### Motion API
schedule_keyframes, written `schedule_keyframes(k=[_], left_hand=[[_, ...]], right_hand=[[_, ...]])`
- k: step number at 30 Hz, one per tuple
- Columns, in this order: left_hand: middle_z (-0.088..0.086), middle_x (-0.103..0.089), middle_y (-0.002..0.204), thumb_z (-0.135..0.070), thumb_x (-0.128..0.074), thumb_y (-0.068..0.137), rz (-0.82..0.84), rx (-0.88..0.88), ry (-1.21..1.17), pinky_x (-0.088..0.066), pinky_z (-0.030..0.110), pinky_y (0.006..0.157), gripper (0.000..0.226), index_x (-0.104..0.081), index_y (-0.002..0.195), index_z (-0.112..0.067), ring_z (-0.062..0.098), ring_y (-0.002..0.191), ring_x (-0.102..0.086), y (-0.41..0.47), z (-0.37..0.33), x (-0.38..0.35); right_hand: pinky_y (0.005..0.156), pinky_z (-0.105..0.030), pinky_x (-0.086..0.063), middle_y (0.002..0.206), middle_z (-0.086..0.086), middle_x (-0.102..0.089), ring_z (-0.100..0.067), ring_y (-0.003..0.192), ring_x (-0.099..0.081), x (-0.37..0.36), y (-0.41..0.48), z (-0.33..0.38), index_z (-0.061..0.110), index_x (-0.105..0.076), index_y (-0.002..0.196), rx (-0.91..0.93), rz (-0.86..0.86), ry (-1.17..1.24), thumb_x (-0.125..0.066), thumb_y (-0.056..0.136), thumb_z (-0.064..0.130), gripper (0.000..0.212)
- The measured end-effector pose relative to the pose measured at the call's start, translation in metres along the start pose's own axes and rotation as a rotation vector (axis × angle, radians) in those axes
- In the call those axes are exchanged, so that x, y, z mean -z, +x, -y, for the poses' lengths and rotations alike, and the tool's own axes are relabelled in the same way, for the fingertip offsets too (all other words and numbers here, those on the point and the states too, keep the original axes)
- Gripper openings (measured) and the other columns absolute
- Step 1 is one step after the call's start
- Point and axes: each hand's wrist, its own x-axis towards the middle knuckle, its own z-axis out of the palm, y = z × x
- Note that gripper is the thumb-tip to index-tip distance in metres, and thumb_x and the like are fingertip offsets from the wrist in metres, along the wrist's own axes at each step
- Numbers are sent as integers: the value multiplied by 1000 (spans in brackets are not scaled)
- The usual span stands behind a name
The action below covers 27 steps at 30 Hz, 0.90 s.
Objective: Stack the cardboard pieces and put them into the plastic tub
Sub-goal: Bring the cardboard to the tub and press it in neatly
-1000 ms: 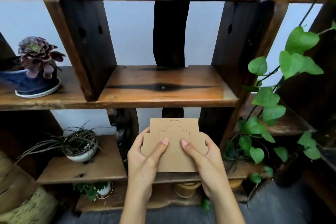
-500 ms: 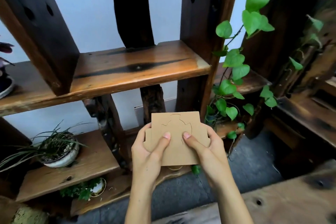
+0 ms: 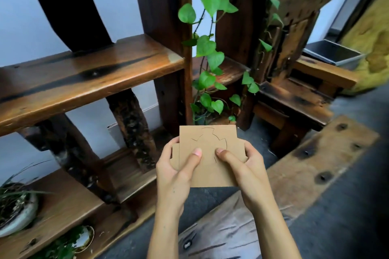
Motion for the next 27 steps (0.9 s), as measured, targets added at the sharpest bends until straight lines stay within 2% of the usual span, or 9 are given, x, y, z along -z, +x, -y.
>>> schedule_keyframes(k=[4, 8, 13, 16, 20, 22, 24, 27], left_hand=[[-11, -79, 109, -31, -83, 78, 71, 26, 24, -60, 22, 74, 48, -65, 123, -29, 8, 98, -76, -5, 7, -27], [-7, -79, 111, -32, -83, 78, 140, 65, 31, -62, 31, 79, 51, -64, 125, -28, 13, 101, -76, -15, 16, -60], [-14, -79, 110, -16, -84, 85, 205, 65, 61, -58, 17, 77, 44, -65, 124, -25, 6, 99, -76, -32, 27, -98], [-16, -80, 105, -10, -80, 89, 262, 78, 75, -56, 14, 73, 38, -65, 121, -24, 3, 93, -76, -46, 35, -125], [-14, -80, 104, -8, -80, 89, 338, 97, 82, -56, 13, 71, 36, -66, 119, -21, 3, 91, -76, -73, 43, -170], [-13, -80, 104, -8, -80, 88, 358, 104, 75, -56, 13, 72, 38, -65, 122, -19, 4, 92, -76, -86, 48, -189], [-13, -80, 106, -10, -80, 88, 395, 121, 76, -56, 13, 74, 40, -64, 125, -18, 5, 95, -76, -103, 53, -212], [-16, -79, 106, -13, -82, 88, 449, 131, 87, -56, 13, 74, 41, -64, 124, -20, 2, 95, -76, -124, 59, -239]], right_hand=[[86, -39, -60, 104, 5, -81, -14, 97, -77, 29, -7, 3, 23, -72, 113, 2, -92, -24, -83, 68, 44, 51], [83, -35, -60, 102, 4, -81, -12, 94, -76, 65, -14, 4, 20, -73, 111, 6, -169, -4, -81, 71, 36, 44], [87, -39, -61, 105, 0, -80, -14, 97, -75, 108, -25, 2, 18, -73, 114, -5, -242, -10, -81, 73, 35, 45], [88, -40, -61, 105, 0, -80, -16, 98, -75, 140, -34, 0, 19, -72, 113, 1, -294, -7, -81, 71, 37, 46], [79, -27, -57, 103, 4, -80, -10, 95, -75, 192, -51, -2, 19, -72, 113, 11, -371, 21, -82, 71, 36, 47], [78, -25, -56, 103, 5, -81, -9, 94, -76, 215, -59, -3, 19, -72, 112, 13, -397, 27, -83, 71, 36, 46], [79, -28, -57, 103, 4, -81, -11, 95, -76, 243, -69, -4, 19, -72, 113, 15, -428, 35, -83, 72, 35, 45], [86, -39, -61, 105, 1, -80, -16, 98, -76, 277, -82, -7, 19, -72, 113, 15, -470, 41, -84, 72, 36, 46]])
